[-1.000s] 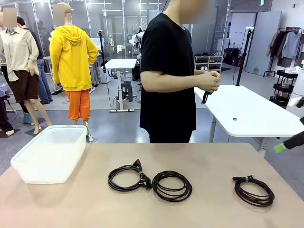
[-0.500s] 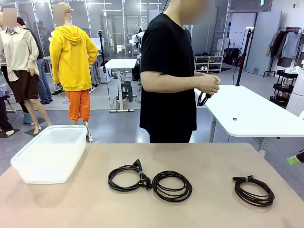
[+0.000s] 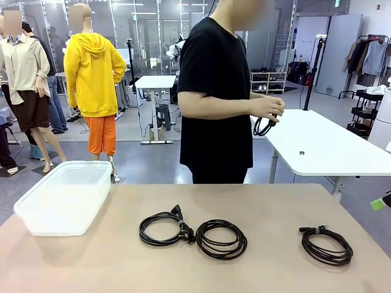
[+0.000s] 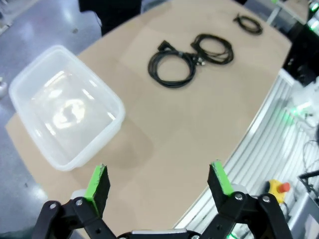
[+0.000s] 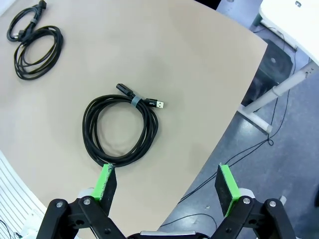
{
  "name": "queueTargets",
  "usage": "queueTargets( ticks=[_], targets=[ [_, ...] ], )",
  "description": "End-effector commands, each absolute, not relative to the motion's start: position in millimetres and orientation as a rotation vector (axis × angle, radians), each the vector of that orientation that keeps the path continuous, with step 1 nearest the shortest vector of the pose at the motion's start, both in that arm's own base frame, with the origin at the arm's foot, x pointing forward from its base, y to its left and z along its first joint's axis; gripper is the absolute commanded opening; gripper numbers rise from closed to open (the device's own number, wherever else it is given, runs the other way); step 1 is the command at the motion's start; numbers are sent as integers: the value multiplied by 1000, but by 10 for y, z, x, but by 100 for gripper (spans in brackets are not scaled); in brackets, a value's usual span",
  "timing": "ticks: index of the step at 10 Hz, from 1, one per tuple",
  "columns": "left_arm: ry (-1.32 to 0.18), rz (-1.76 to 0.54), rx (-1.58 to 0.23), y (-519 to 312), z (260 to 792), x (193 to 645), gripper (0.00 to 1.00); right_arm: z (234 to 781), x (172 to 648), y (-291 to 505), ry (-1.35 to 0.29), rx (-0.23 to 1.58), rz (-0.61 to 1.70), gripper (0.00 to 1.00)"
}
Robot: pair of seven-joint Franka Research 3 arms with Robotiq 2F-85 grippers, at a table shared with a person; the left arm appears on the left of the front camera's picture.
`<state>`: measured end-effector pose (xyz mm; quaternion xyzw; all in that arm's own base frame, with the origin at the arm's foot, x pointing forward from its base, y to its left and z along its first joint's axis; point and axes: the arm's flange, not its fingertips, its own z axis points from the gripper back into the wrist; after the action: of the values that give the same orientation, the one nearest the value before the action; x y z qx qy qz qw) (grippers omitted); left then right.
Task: Organize and store the cables.
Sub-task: Place the Power Cable into the Organizing box.
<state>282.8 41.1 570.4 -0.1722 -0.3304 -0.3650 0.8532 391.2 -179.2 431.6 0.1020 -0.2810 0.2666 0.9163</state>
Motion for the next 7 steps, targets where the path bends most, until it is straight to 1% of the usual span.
queueTargets(
  ticks=[1,2,3,4,5,6,7],
  targets=[
    [-636,-792,-402,-148,5772,2927,100,4330,3914,-1803,-582,211,543,100],
    [-601,-794,-431,-535,5794,2999,100,4330,3914,-1803,-582,211,543,100],
    [-553,-814,-414,-911,5759,3080,100,4330,3914,-1803,-582,211,543,100],
    [-517,-814,-339,-1311,5730,3185,100,4330,3914,-1803,-582,211,543,100],
    [-471,-836,-341,-1669,5668,3308,100,4330,3914,-1803,-582,211,543,100],
    [-468,-842,-321,-2046,5622,3459,100,4330,3914,-1803,-582,211,543,100],
    [-433,-850,-302,-2410,5466,3608,100,4330,3914,-1803,-582,211,543,100]
  ],
)
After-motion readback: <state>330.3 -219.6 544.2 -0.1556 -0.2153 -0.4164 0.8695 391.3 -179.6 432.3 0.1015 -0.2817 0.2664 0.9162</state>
